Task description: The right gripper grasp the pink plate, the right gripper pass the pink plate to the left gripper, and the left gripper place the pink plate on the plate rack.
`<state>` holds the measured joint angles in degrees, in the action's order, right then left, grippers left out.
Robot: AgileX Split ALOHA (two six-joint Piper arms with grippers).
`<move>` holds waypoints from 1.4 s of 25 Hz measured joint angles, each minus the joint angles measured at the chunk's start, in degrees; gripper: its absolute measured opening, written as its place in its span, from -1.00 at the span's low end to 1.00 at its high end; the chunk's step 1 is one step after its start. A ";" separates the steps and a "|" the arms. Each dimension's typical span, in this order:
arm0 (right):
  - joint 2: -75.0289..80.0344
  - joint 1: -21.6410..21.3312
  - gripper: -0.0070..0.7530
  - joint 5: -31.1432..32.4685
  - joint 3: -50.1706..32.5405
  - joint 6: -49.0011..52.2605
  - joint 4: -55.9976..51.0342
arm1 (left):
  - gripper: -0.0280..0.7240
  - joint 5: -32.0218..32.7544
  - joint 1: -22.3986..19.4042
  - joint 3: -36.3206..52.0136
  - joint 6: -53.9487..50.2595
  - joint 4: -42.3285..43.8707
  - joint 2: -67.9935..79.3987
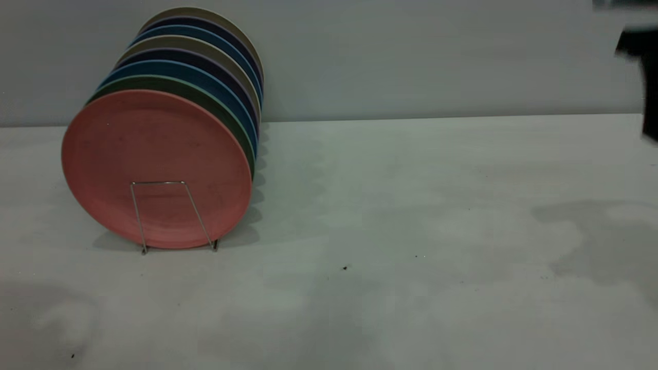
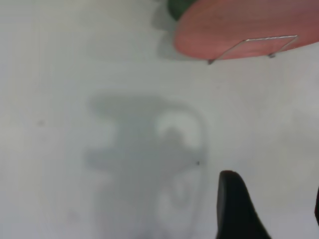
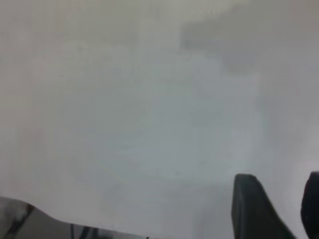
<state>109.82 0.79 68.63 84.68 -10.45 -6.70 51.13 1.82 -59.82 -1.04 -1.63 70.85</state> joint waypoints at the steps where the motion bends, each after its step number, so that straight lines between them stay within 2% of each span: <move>1: -2.43 0.13 -0.35 0.13 0.00 0.12 0.32 | 0.15 1.51 0.00 0.00 -0.69 0.84 -2.21; 9: -25.76 0.93 -0.41 1.28 -2.75 0.47 -2.34 | 0.15 11.78 0.00 1.21 -4.22 6.98 -15.56; 24: -76.96 0.93 -0.36 2.44 -30.69 -4.99 -5.00 | 0.15 15.35 0.00 19.98 -4.51 7.85 -42.74; 28: -86.12 0.93 -0.35 2.44 -36.14 -5.42 -5.74 | 0.15 15.35 0.00 21.95 -4.35 7.85 -48.65; 35: -92.92 0.93 -0.35 2.44 -47.94 -5.99 -5.84 | 0.15 15.35 0.00 27.50 -1.70 7.79 -62.14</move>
<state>16.90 1.72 71.07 36.74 -16.44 -12.54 66.49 1.82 -32.32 -2.74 6.17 8.71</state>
